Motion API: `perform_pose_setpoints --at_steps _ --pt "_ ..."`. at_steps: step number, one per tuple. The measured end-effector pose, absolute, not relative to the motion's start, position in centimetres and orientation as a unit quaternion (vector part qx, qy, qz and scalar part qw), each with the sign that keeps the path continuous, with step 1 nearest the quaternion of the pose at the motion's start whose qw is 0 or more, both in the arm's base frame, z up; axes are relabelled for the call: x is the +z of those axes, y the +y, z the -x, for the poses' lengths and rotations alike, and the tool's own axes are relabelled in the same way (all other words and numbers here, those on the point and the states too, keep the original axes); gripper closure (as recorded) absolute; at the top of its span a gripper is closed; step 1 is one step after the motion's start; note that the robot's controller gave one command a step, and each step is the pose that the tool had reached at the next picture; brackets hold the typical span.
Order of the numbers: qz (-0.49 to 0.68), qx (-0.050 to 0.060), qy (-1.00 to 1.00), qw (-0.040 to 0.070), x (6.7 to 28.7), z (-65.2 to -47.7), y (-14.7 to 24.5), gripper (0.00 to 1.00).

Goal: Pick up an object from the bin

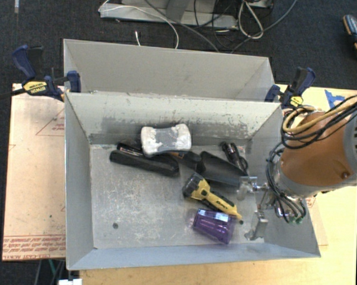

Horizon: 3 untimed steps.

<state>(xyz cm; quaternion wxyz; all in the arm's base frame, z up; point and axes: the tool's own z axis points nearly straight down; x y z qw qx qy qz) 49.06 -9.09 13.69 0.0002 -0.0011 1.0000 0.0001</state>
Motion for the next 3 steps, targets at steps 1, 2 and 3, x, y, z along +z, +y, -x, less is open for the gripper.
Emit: perform_pose_setpoints --at_steps 1,2,3 --pt "0.001 0.0 1.0 0.0 13.7 -49.1 -9.1 0.0" --pt "0.049 0.001 0.999 -0.001 6.7 -50.5 -9.6 0.0" --pt "-0.053 0.0 0.999 0.004 12.2 -51.9 -6.5 0.0"
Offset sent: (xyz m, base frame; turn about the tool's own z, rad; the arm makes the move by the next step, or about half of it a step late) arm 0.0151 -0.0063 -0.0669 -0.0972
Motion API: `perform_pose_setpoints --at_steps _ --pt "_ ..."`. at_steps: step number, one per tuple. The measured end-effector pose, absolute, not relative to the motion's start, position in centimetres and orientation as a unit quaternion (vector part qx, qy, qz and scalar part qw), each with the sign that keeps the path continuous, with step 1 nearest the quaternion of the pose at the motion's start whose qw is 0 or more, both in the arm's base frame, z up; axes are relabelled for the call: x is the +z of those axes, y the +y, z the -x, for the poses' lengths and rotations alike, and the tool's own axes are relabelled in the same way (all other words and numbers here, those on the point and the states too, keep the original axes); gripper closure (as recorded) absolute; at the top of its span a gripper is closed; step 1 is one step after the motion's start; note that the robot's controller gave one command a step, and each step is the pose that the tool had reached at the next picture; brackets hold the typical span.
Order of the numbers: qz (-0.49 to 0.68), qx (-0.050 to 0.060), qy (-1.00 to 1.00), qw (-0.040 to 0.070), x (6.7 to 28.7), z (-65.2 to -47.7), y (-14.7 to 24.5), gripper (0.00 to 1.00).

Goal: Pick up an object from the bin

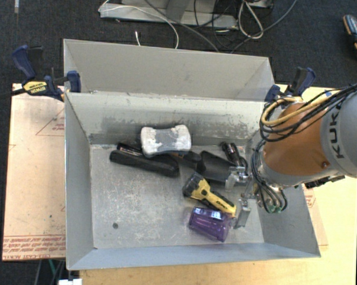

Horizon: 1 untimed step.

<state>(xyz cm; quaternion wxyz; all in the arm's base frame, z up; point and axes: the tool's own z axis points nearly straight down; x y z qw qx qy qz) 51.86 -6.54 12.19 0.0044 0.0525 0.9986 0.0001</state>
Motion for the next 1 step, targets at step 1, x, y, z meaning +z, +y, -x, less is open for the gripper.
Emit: perform_pose_setpoints --at_steps 1 --pt "-0.035 0.0 0.999 0.008 11.18 -51.85 -6.64 0.0"
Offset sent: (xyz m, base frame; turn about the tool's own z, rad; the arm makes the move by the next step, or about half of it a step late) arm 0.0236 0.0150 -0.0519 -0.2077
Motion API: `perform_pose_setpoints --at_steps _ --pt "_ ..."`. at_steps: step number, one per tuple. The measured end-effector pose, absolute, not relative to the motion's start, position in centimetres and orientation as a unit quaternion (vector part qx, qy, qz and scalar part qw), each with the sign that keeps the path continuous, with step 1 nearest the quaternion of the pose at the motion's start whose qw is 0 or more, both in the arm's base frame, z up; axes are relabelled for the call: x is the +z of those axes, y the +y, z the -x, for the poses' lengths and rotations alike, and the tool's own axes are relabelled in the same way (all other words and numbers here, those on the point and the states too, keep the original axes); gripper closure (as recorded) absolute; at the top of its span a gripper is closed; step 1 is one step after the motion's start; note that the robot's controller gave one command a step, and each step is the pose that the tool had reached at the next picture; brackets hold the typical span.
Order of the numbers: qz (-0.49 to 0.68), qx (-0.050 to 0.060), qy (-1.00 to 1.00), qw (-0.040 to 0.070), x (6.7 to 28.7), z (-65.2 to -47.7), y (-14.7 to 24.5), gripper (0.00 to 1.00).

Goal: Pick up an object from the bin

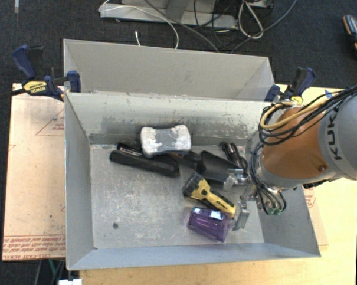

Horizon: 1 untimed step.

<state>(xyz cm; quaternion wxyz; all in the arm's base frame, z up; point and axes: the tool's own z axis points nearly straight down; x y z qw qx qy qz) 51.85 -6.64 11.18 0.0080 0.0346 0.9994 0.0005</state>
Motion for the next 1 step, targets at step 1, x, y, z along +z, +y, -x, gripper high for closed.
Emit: perform_pose_setpoints --at_steps 1 --pt "0.051 0.001 0.999 0.009 6.98 -54.28 -4.93 0.0"
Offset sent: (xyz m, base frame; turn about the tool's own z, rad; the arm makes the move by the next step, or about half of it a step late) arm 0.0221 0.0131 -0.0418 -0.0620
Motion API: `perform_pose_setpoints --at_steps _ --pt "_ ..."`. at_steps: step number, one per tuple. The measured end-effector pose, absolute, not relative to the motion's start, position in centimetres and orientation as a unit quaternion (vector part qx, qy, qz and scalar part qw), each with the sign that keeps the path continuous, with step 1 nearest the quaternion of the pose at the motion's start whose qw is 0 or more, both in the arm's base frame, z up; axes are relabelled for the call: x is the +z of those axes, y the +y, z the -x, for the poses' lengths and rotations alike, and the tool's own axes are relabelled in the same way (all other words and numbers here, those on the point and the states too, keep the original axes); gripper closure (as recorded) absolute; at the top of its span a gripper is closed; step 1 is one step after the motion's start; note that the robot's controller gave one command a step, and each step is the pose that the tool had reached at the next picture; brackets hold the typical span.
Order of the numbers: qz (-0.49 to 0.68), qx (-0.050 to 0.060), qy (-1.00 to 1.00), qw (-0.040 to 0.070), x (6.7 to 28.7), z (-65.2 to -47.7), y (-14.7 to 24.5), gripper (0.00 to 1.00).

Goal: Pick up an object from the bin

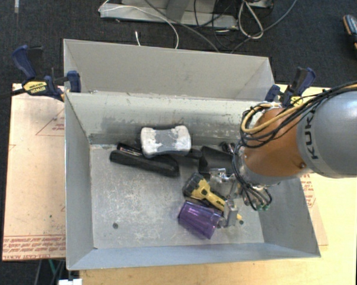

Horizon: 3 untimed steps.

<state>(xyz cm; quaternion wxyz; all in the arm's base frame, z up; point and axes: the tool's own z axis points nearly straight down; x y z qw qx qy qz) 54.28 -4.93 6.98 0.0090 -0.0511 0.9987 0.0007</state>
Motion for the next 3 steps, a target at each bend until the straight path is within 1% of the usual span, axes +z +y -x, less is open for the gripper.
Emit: perform_pose_setpoints --at_steps 1,2,3 --pt "0.047 0.001 0.999 0.009 7.0 -54.3 -5.0 0.0" --pt "0.176 0.0 0.984 0.011 7.0 -52.5 -3.4 1.0" --pt "0.176 0.0 0.984 0.011 7.0 -52.5 -3.4 1.0"
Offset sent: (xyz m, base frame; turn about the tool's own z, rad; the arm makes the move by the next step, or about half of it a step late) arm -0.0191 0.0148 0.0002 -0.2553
